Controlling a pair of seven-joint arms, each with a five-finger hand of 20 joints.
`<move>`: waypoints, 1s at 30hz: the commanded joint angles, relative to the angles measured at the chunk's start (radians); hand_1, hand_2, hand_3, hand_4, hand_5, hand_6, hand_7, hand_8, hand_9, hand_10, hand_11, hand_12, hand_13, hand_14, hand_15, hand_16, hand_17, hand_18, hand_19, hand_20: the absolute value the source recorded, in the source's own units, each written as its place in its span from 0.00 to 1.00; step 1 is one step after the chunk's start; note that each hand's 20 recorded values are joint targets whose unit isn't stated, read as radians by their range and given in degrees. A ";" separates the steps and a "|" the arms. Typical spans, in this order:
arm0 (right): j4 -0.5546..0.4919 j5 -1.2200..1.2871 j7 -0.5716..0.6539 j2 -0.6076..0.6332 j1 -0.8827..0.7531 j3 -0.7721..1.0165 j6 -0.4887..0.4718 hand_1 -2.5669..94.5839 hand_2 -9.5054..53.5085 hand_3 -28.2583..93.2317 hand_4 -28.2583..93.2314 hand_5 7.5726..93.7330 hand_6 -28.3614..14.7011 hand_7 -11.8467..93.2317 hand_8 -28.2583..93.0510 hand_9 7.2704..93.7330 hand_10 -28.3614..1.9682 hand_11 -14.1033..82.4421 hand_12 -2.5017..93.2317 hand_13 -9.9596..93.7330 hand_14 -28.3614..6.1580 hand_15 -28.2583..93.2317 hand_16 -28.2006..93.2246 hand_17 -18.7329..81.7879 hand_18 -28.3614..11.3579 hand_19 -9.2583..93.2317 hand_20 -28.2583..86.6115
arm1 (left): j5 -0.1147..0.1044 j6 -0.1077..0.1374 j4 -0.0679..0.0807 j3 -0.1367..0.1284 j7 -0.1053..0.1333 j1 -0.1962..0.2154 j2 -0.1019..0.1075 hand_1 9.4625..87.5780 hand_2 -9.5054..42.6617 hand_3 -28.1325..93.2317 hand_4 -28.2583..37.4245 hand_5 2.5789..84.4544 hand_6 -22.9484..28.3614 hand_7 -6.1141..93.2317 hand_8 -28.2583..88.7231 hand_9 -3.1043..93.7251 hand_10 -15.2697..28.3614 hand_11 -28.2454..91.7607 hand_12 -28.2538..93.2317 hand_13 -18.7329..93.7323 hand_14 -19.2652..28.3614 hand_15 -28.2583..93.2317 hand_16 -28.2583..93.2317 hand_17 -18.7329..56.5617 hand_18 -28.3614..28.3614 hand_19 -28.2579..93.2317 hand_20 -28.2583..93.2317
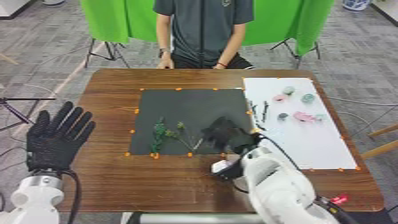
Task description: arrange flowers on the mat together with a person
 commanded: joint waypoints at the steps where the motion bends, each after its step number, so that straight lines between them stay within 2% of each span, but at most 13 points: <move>1: 0.048 0.454 -0.158 0.042 -0.076 0.359 -0.077 0.31 0.33 0.88 0.06 0.63 0.54 0.34 0.13 0.56 0.38 0.30 0.20 0.53 0.36 0.62 0.37 0.41 0.23 0.73 0.41 | -0.012 -0.018 -0.009 -0.022 0.021 0.033 -0.016 0.25 0.50 0.78 0.00 0.53 0.60 0.19 0.15 0.45 0.69 0.40 0.30 0.45 0.70 0.47 0.17 0.19 0.74 0.50 0.34; 3: 0.053 0.586 -0.188 0.056 -0.115 0.406 -0.001 0.29 0.31 0.89 0.06 0.54 0.55 0.32 0.13 0.50 0.46 0.28 0.18 0.49 0.39 0.55 0.34 0.38 0.28 0.65 0.36 | -0.031 -0.005 -0.016 -0.036 0.035 0.037 -0.016 0.25 0.50 0.78 0.00 0.53 0.59 0.19 0.15 0.45 0.69 0.40 0.29 0.46 0.68 0.46 0.17 0.20 0.74 0.50 0.34; 4: 0.055 0.664 -0.195 0.058 -0.134 0.425 0.040 0.29 0.30 0.89 0.05 0.53 0.56 0.32 0.12 0.48 0.48 0.27 0.18 0.48 0.42 0.52 0.33 0.38 0.30 0.63 0.35 | -0.045 0.024 -0.022 -0.042 0.058 0.034 -0.013 0.25 0.51 0.78 0.00 0.54 0.59 0.19 0.15 0.46 0.68 0.39 0.29 0.46 0.68 0.46 0.17 0.20 0.73 0.50 0.34; 6: 0.066 0.764 -0.243 0.062 -0.170 0.470 0.043 0.30 0.24 0.89 0.05 0.50 0.57 0.32 0.12 0.46 0.52 0.26 0.16 0.47 0.48 0.47 0.30 0.40 0.36 0.59 0.33 | -0.026 0.010 -0.022 -0.069 0.080 0.045 -0.016 0.25 0.51 0.77 0.00 0.56 0.59 0.19 0.15 0.48 0.68 0.39 0.29 0.47 0.67 0.44 0.17 0.20 0.73 0.49 0.34; 10: 0.085 0.752 -0.384 0.068 -0.227 0.540 0.008 0.30 0.16 0.90 0.05 0.46 0.59 0.31 0.12 0.42 0.55 0.24 0.14 0.43 0.56 0.42 0.27 0.40 0.43 0.51 0.30 | -0.036 0.021 -0.037 -0.112 0.091 0.065 -0.021 0.25 0.51 0.78 0.00 0.57 0.58 0.18 0.15 0.50 0.67 0.38 0.28 0.48 0.66 0.44 0.17 0.21 0.73 0.50 0.34; 11: 0.085 0.776 -0.416 0.065 -0.245 0.563 -0.001 0.30 0.15 0.90 0.05 0.46 0.59 0.31 0.12 0.41 0.56 0.23 0.14 0.42 0.57 0.41 0.26 0.40 0.44 0.49 0.29 | -0.053 0.035 -0.043 -0.112 0.086 0.058 -0.018 0.25 0.51 0.78 0.00 0.57 0.58 0.19 0.15 0.50 0.67 0.38 0.28 0.48 0.66 0.44 0.17 0.21 0.73 0.50 0.34; 12: 0.081 0.786 -0.443 0.060 -0.264 0.585 -0.002 0.30 0.14 0.90 0.05 0.45 0.60 0.31 0.12 0.40 0.56 0.23 0.14 0.41 0.59 0.40 0.26 0.39 0.45 0.46 0.29 | -0.075 0.033 -0.044 -0.106 0.086 0.048 -0.014 0.25 0.51 0.78 0.00 0.57 0.58 0.19 0.15 0.50 0.67 0.38 0.28 0.48 0.66 0.44 0.17 0.21 0.73 0.50 0.34; 13: 0.079 0.784 -0.463 0.057 -0.276 0.604 -0.002 0.29 0.13 0.91 0.04 0.44 0.60 0.31 0.12 0.38 0.56 0.23 0.14 0.39 0.59 0.37 0.26 0.38 0.46 0.42 0.30 | -0.069 0.005 -0.038 -0.106 0.077 0.047 -0.017 0.25 0.51 0.78 0.00 0.57 0.58 0.19 0.15 0.50 0.67 0.38 0.29 0.48 0.66 0.44 0.17 0.21 0.72 0.50 0.34; 16: 0.066 0.808 -0.497 0.037 -0.295 0.632 0.027 0.27 0.11 0.92 0.04 0.43 0.60 0.30 0.12 0.34 0.57 0.21 0.13 0.35 0.61 0.35 0.26 0.36 0.48 0.37 0.32 | -0.044 0.004 -0.041 -0.105 0.074 0.057 -0.024 0.25 0.51 0.78 0.00 0.57 0.59 0.18 0.15 0.50 0.68 0.38 0.29 0.48 0.67 0.44 0.17 0.21 0.72 0.50 0.34; 18: 0.049 0.890 -0.483 0.023 -0.290 0.629 0.065 0.27 0.11 0.92 0.04 0.43 0.60 0.30 0.12 0.34 0.57 0.21 0.13 0.35 0.62 0.34 0.26 0.35 0.49 0.37 0.32 | -0.051 0.007 -0.039 -0.107 0.078 0.061 -0.026 0.25 0.51 0.78 0.00 0.58 0.58 0.18 0.15 0.49 0.69 0.38 0.28 0.48 0.67 0.44 0.17 0.22 0.70 0.48 0.33; 25: 0.028 0.893 -0.479 -0.004 -0.281 0.621 0.022 0.27 0.11 0.92 0.04 0.42 0.61 0.29 0.12 0.33 0.57 0.21 0.13 0.35 0.63 0.34 0.26 0.35 0.50 0.38 0.32 | -0.058 0.017 -0.042 -0.114 0.082 0.072 -0.025 0.26 0.52 0.77 0.00 0.59 0.56 0.18 0.15 0.49 0.68 0.38 0.28 0.47 0.66 0.44 0.16 0.25 0.66 0.46 0.32; 28: 0.035 0.915 -0.483 -0.017 -0.245 0.581 0.023 0.27 0.11 0.92 0.04 0.43 0.61 0.29 0.12 0.34 0.57 0.21 0.13 0.35 0.63 0.34 0.26 0.34 0.50 0.38 0.31 | -0.081 0.025 -0.044 -0.120 0.080 0.069 -0.019 0.25 0.52 0.77 0.00 0.59 0.57 0.18 0.15 0.49 0.68 0.38 0.28 0.47 0.67 0.44 0.16 0.25 0.66 0.47 0.32; 30: 0.035 0.877 -0.492 -0.026 -0.226 0.569 0.002 0.28 0.11 0.92 0.04 0.43 0.61 0.30 0.12 0.34 0.57 0.21 0.13 0.35 0.63 0.34 0.26 0.34 0.49 0.38 0.31 | -0.074 0.028 -0.043 -0.127 0.088 0.073 -0.020 0.25 0.52 0.77 0.00 0.59 0.57 0.18 0.15 0.49 0.69 0.39 0.28 0.47 0.67 0.44 0.16 0.25 0.66 0.47 0.32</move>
